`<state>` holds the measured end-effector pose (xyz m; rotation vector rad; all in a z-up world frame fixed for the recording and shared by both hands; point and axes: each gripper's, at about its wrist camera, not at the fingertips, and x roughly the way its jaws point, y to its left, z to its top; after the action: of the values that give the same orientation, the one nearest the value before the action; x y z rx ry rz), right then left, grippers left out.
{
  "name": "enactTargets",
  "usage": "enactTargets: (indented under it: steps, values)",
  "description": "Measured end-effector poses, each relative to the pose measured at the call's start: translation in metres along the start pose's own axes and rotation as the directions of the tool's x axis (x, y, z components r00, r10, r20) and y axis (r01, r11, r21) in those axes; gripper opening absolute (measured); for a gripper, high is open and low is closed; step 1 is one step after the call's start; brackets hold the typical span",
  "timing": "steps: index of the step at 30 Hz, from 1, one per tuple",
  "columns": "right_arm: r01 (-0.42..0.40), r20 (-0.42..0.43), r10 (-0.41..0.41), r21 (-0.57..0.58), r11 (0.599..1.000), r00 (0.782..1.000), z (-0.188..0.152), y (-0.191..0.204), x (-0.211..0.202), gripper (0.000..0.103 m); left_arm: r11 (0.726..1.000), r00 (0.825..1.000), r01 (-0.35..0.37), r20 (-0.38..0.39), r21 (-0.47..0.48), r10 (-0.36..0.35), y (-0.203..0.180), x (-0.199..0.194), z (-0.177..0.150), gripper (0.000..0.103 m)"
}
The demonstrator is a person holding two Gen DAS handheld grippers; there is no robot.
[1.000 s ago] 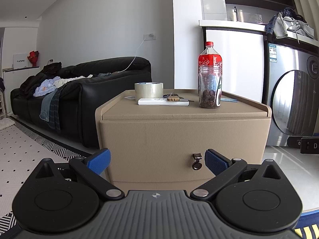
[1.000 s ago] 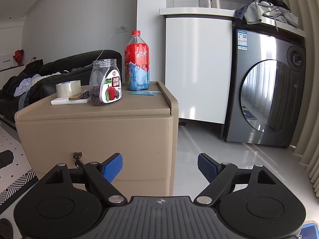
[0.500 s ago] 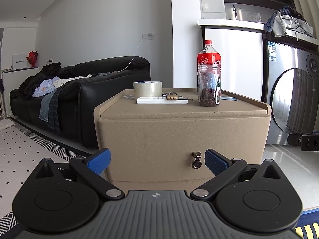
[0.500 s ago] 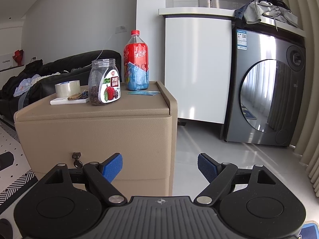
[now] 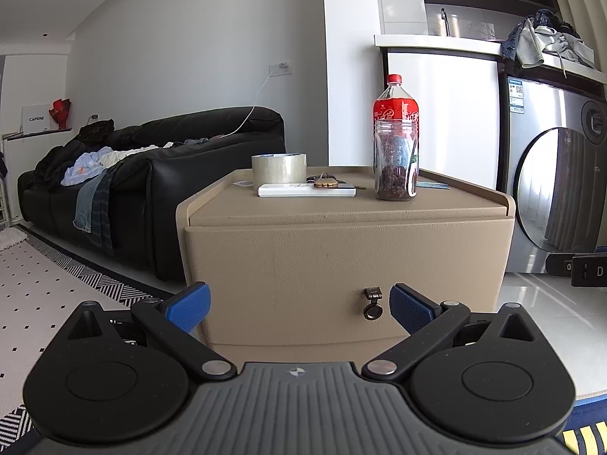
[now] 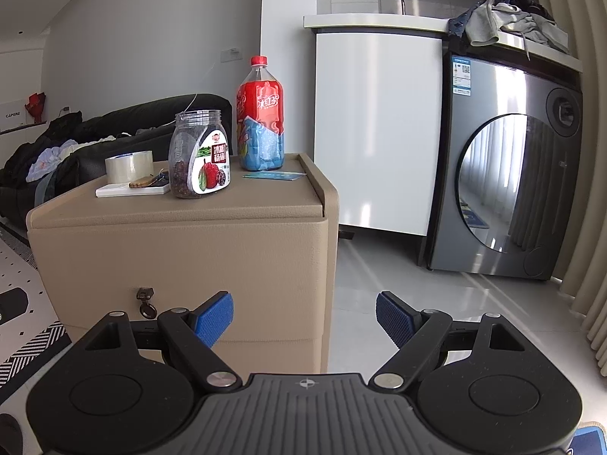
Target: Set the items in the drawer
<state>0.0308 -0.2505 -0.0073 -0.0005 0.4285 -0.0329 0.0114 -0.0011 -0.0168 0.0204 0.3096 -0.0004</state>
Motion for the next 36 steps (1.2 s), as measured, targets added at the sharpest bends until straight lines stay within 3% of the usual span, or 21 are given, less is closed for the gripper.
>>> enactTargets:
  steps: [36]
  values:
    - [0.003,0.0,-0.003,0.008,1.0,1.0,-0.0042,-0.0074,0.0049,0.086,1.0,1.0,-0.005,-0.004,-0.01,0.005,0.0024,0.0099,-0.0033,0.103]
